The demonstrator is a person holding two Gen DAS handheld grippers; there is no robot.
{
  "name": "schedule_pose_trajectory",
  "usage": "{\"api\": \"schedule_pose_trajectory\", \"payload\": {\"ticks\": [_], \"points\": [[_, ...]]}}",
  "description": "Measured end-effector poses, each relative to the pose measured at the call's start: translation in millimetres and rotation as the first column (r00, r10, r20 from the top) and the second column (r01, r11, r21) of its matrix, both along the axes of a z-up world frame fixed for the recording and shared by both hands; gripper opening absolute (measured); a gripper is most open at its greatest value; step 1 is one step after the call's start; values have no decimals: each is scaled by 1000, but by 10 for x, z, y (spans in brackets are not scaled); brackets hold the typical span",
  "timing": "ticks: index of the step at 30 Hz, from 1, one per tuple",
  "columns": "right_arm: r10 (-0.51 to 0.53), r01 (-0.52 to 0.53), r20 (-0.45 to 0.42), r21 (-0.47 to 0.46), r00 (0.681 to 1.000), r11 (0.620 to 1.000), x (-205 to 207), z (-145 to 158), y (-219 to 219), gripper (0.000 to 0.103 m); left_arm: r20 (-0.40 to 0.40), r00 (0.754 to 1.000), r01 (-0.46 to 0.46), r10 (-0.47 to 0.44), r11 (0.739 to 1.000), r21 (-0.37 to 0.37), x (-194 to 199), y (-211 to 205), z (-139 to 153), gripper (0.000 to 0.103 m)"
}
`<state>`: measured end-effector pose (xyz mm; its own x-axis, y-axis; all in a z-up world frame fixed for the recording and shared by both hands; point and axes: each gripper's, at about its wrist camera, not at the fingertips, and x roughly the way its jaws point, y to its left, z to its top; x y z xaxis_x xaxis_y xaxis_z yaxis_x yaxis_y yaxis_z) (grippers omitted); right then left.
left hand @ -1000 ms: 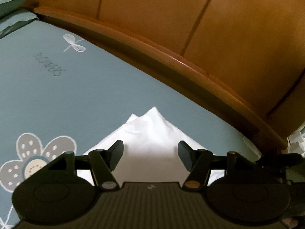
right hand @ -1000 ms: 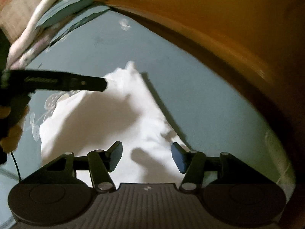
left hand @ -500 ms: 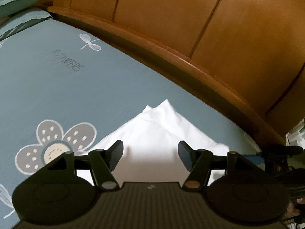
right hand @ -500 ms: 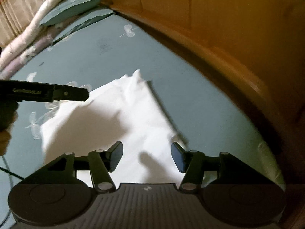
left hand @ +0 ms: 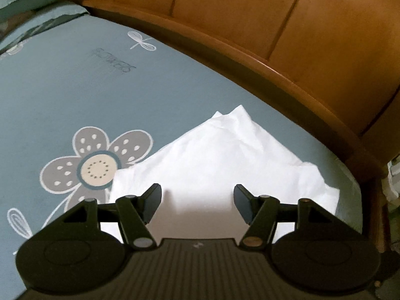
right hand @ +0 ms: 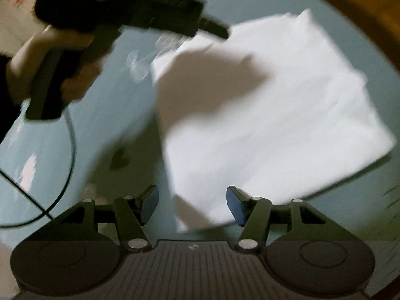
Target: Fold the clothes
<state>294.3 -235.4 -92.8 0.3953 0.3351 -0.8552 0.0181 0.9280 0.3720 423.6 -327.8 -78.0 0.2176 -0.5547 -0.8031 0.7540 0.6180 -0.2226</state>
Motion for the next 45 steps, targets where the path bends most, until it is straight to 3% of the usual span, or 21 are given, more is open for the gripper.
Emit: {"api": "schedule_pose_trajectory", "payload": {"ticks": [6, 8, 13, 16, 22, 26, 29, 32, 35, 37, 41, 45], "points": [[2, -2, 5, 0, 1000, 1000, -70, 58, 128, 67, -43, 998, -40, 43, 997, 69, 37, 156, -144, 66], [-6, 6, 7, -14, 1000, 1000, -69, 78, 158, 67, -52, 996, -62, 67, 994, 89, 51, 215, -172, 62], [-30, 31, 25, -34, 999, 999, -147, 201, 247, 69, -77, 995, -63, 58, 996, -62, 19, 434, 75, 68], [-28, 29, 18, -50, 999, 998, -173, 218, 340, 69, -86, 996, -18, 14, 999, -44, -42, 369, 7, 68], [-44, 45, 19, -57, 999, 997, -242, 309, 389, 69, -114, 993, -11, 12, 1000, 16, -38, 396, -219, 68], [-64, 66, 20, -77, 998, 995, -291, 320, 388, 69, -116, 993, 23, -30, 997, -69, -105, 488, -4, 68], [-89, 90, 17, -84, 996, 992, -319, 302, 374, 69, -147, 978, 135, -149, 985, -103, -236, 370, 38, 68], [-119, 120, 15, -81, 993, 989, -333, 304, 358, 69, -182, 956, 221, -231, 972, -76, -384, 246, -60, 68], [-145, 146, 20, -87, 989, 985, -364, 321, 337, 69, -260, 942, 206, -213, 977, -54, -424, 277, -236, 67], [-158, 159, 18, -92, 987, 983, -402, 320, 322, 70, -283, 936, 199, -210, 978, -68, -434, 317, -185, 66], [-181, 181, 12, -98, 983, 979, -481, 282, 321, 70, -291, 917, 251, -272, 962, -105, -508, 273, -95, 68], [-187, 187, 0, -91, 982, 978, -513, 254, 369, 70, -310, 905, 282, -291, 956, -73, -581, 250, -228, 68]]}}
